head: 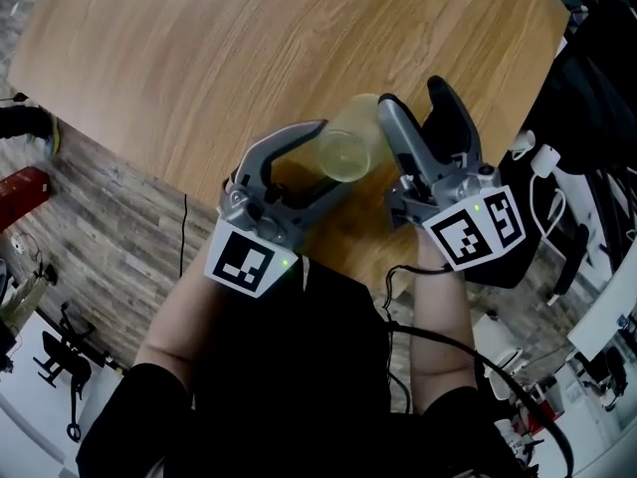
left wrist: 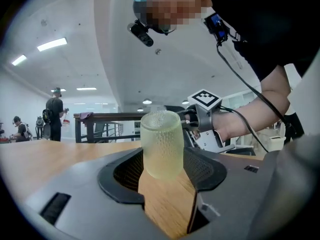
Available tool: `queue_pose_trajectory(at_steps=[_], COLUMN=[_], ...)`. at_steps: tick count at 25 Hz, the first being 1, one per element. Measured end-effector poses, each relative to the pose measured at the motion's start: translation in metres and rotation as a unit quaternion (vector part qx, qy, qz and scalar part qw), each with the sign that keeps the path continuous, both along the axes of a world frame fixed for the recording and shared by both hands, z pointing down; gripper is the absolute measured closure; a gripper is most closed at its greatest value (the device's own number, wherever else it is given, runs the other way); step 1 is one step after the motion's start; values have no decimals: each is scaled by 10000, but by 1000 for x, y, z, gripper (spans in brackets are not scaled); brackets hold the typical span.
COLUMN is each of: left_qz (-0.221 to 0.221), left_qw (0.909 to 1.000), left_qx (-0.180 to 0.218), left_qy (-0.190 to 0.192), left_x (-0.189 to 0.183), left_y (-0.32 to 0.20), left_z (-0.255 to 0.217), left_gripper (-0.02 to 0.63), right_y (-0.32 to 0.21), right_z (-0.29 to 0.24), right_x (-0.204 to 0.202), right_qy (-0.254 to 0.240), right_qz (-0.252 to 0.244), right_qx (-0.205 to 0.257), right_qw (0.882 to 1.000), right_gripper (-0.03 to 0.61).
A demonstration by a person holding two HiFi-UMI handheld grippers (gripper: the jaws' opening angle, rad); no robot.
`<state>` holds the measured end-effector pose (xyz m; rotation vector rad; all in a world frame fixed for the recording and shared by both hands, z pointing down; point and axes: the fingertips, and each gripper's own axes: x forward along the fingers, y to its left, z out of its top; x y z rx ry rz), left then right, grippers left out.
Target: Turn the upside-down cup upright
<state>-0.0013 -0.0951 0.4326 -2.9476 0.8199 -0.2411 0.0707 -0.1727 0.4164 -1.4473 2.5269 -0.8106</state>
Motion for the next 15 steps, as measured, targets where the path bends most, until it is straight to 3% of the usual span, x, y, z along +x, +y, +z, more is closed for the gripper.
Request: queue_pose_trajectory(at_steps=[6, 15], left_qz=[-23, 179], left_qw=[9994, 9979], left_qx=[-201, -368], left_qy=[-275, -494], left_x=[1, 2], left_y=[-3, 4], left_z=[16, 23], left_gripper=[354, 354], right_y=[-1, 3], right_z=[18, 45], right_x=[-1, 10], right_qy=[-36, 437], right_qz=[-56, 42], right_qx=[-249, -613], right_qw=[9997, 9972], right_gripper=[198, 199])
